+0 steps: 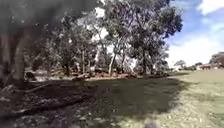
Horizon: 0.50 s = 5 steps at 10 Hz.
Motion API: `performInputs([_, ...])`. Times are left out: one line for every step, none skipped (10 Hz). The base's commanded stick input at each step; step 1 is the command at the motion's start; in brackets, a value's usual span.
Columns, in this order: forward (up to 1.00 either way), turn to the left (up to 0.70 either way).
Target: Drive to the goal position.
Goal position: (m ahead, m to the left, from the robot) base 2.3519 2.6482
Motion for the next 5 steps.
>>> performInputs([0.5,0.0])
performInputs([0.5,0.0])
performInputs([0.5,0.0])
performInputs([0.5,0.0])
performInputs([0.5,0.0])
